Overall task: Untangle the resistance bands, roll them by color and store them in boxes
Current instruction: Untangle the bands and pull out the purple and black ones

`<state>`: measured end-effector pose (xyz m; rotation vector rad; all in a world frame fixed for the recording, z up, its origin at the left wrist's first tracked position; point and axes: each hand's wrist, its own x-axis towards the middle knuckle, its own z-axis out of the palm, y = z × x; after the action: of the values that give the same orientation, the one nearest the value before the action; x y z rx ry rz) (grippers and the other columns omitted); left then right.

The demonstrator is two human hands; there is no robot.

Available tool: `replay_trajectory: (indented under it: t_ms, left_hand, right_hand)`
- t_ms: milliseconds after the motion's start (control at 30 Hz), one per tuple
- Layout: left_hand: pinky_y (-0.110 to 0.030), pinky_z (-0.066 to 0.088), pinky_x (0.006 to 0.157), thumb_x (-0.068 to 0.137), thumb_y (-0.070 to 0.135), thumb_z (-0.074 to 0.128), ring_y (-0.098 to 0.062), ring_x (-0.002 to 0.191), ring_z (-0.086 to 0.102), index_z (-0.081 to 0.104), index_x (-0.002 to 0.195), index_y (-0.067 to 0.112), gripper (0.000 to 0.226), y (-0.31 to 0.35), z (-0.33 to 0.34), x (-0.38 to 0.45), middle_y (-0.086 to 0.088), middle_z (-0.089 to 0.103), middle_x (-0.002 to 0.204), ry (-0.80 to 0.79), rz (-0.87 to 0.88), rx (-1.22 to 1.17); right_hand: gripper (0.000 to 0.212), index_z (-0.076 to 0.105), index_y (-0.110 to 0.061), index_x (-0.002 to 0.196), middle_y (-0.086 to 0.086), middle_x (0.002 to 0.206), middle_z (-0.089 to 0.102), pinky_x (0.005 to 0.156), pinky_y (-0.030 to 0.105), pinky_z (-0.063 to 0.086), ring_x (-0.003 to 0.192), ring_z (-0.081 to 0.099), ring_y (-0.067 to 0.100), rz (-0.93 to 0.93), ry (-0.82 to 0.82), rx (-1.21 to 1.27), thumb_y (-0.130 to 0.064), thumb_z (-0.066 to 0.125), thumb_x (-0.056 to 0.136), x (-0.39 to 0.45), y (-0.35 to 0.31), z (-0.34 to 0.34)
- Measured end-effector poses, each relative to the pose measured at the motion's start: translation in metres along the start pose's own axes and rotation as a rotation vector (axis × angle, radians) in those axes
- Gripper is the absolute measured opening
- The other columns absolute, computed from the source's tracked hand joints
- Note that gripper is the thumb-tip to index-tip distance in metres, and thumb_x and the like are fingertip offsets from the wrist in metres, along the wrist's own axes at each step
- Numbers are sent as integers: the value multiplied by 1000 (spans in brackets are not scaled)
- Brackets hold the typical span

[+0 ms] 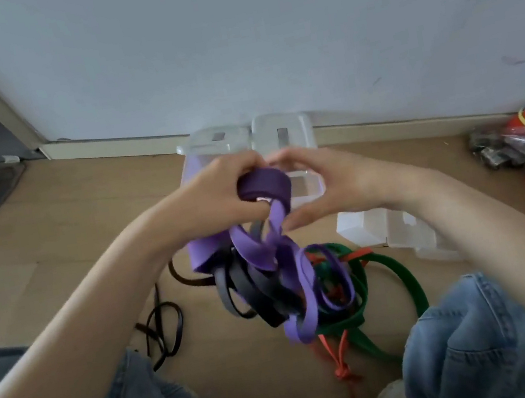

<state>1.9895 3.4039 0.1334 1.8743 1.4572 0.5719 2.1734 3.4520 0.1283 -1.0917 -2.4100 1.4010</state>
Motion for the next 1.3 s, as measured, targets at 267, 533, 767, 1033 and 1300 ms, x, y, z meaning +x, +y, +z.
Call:
replay_trajectory:
  t_ms: [267, 533, 767, 1033, 1300]
  left_hand:
    - [-32, 48, 76, 78, 12, 65, -12, 71, 54, 59, 75, 17, 9, -51, 39, 0, -7, 62, 76, -98, -155, -40]
    - [-12, 47, 62, 78, 5, 69, 0, 68, 58, 54, 86, 21, 23, -33, 0, 0, 9, 61, 75, -83, -96, -116]
    - [-14, 37, 56, 80, 20, 65, 0, 59, 42, 49, 97, 9, 26, -12, -4, 1, 5, 51, 77, -148, -57, -65]
    - [-22, 49, 79, 85, 14, 66, -5, 82, 58, 54, 108, -1, 30, -72, 57, 2, -2, 60, 89, 23, -115, -252]
    - [-22, 39, 74, 66, 34, 81, -9, 94, 53, 31, 118, 32, 72, -98, 90, -2, 11, 52, 92, 170, -223, -68]
  right_hand:
    - [18, 56, 4, 86, 11, 72, 58, 64, 23, 48, 65, 58, 16, -148, 172, 584, -1, 58, 69, 2, -10, 16]
    - [49, 58, -18, 111, -4, 106, 67, 91, 28, 48, 95, 64, 7, 100, 3, -12, -25, 81, 68, -14, 8, -28]
    - [27, 62, -1, 94, 2, 82, 68, 76, 22, 53, 73, 64, 12, -10, 149, 224, -12, 76, 74, -2, 2, 6]
    - [34, 49, -2, 115, 15, 78, 62, 87, 47, 54, 98, 65, 40, -6, -89, 998, 5, 54, 82, -6, -5, 16]
    - [27, 56, -2, 101, 10, 72, 60, 84, 54, 52, 74, 67, 24, -232, 27, 1291, 6, 48, 77, -10, -9, 2]
